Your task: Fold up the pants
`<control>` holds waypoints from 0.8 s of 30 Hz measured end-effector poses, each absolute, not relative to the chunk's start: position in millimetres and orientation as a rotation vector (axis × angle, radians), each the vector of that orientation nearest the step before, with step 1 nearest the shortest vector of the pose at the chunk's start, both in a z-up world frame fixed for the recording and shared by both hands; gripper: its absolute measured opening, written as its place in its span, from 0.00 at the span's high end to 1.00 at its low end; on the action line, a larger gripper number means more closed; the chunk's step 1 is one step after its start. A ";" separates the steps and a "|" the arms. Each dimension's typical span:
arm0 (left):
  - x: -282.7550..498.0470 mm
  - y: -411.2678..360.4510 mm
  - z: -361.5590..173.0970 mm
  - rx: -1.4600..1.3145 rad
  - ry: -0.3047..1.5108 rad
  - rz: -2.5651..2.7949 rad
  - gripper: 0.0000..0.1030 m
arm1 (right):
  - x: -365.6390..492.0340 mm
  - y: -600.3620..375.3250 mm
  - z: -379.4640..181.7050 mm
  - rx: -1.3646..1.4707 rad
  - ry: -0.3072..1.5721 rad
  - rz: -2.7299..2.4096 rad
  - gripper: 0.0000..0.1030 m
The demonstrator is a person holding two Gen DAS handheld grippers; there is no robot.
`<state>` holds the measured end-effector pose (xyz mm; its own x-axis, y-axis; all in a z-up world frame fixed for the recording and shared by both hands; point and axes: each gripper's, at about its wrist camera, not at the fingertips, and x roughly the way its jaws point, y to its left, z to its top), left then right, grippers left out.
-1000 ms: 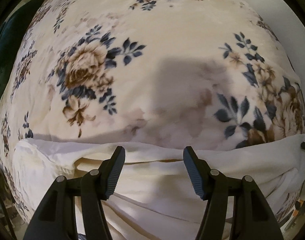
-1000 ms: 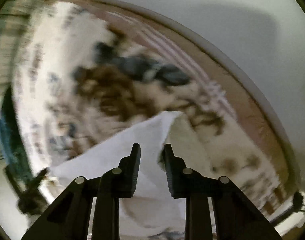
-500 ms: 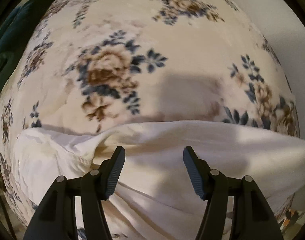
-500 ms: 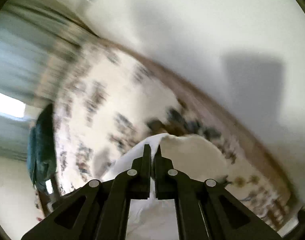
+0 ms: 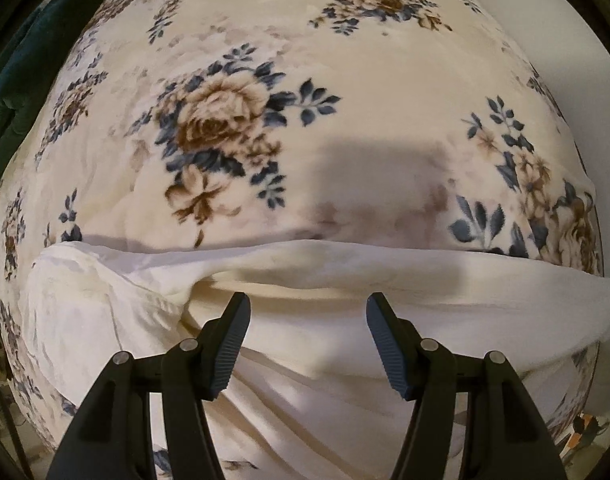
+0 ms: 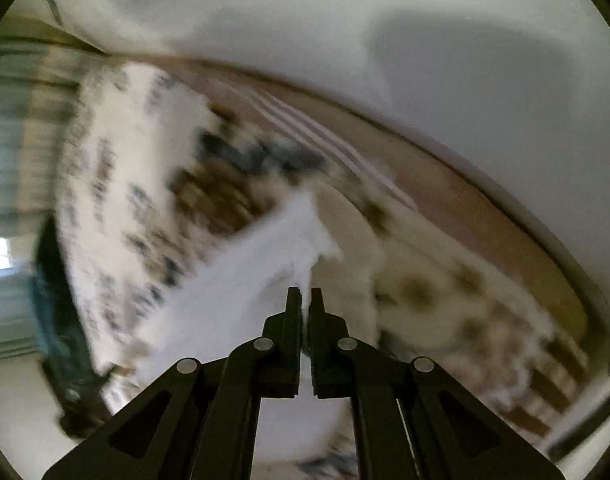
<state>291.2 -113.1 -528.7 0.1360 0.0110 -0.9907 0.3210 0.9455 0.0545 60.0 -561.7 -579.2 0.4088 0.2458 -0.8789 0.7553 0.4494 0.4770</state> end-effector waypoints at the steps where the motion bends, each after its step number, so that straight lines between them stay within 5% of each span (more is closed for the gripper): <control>1: 291.2 -114.8 -529.4 0.278 1.424 -0.232 0.43 | 72.4 -564.9 -582.2 1.093 1.166 -0.408 0.95; 5: 289.6 -121.8 -528.4 0.256 1.430 -0.243 0.43 | 112.4 -572.2 -605.4 1.030 1.414 -0.384 0.95; 6: 289.0 -123.5 -527.4 0.254 1.426 -0.245 0.43 | 117.6 -571.9 -605.3 1.044 1.425 -0.360 0.88; 7: 288.5 -125.0 -527.0 0.251 1.426 -0.247 0.43 | 119.5 -572.5 -602.1 1.057 1.414 -0.336 0.78; 8: 288.4 -126.1 -527.1 0.247 1.428 -0.250 0.43 | 121.4 -572.9 -600.4 1.067 1.407 -0.319 0.46; 9: 288.3 -127.2 -527.1 0.243 1.429 -0.251 0.43 | 124.5 -572.8 -603.2 1.090 1.410 -0.292 0.25; 11: 288.3 -128.4 -526.5 0.247 1.425 -0.246 0.43 | 126.6 -573.3 -611.6 1.108 1.451 -0.299 0.26; 14: 289.1 -127.6 -522.2 0.248 1.409 -0.238 0.43 | 143.2 -576.3 -606.5 1.021 1.467 -0.394 0.95; 19: 294.3 -121.0 -522.9 0.242 1.397 -0.210 0.43 | 200.3 -585.5 -519.0 0.857 1.183 -0.333 0.96; 22: 294.8 -119.8 -524.5 0.211 1.414 -0.203 0.43 | 223.7 -596.9 -546.2 0.846 1.336 -0.344 0.79; 24: 292.1 -122.9 -521.0 0.218 1.401 -0.211 0.43 | 220.7 -596.8 -557.2 0.835 1.410 -0.361 0.52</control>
